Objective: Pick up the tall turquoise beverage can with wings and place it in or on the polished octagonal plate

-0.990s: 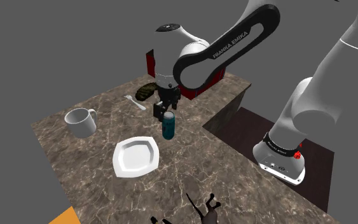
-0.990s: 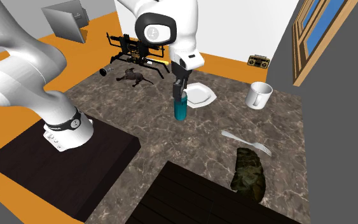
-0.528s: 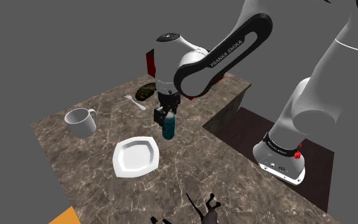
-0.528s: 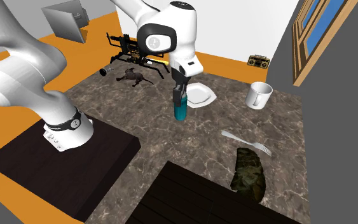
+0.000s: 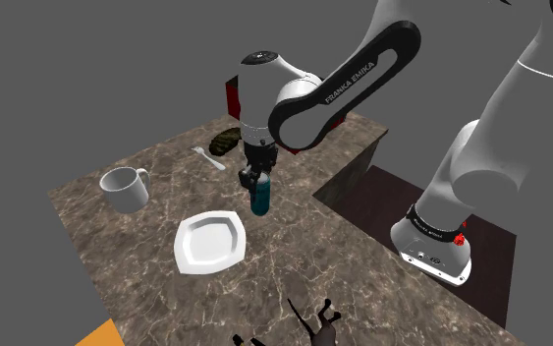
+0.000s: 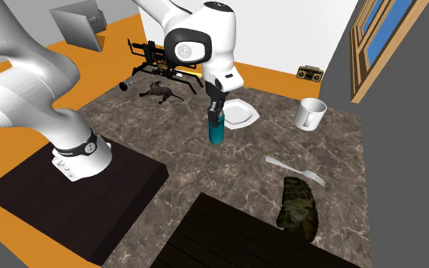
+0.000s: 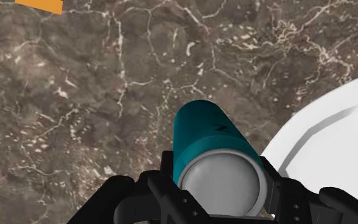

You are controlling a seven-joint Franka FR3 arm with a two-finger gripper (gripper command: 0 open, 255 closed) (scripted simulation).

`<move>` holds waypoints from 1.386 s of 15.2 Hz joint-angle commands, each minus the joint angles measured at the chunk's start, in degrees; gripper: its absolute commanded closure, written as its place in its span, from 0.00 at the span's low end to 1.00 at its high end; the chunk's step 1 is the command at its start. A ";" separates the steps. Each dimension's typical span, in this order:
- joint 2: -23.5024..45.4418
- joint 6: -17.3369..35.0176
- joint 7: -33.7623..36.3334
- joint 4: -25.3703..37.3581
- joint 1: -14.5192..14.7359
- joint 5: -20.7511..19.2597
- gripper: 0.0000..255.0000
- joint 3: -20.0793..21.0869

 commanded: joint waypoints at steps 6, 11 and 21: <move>0.03 0.01 0.00 -0.02 0.01 0.00 1.00 0.00; -2.93 -4.00 -1.16 1.25 0.02 1.59 1.00 -0.06; -7.79 -12.05 -2.72 4.75 0.12 3.65 1.00 -0.57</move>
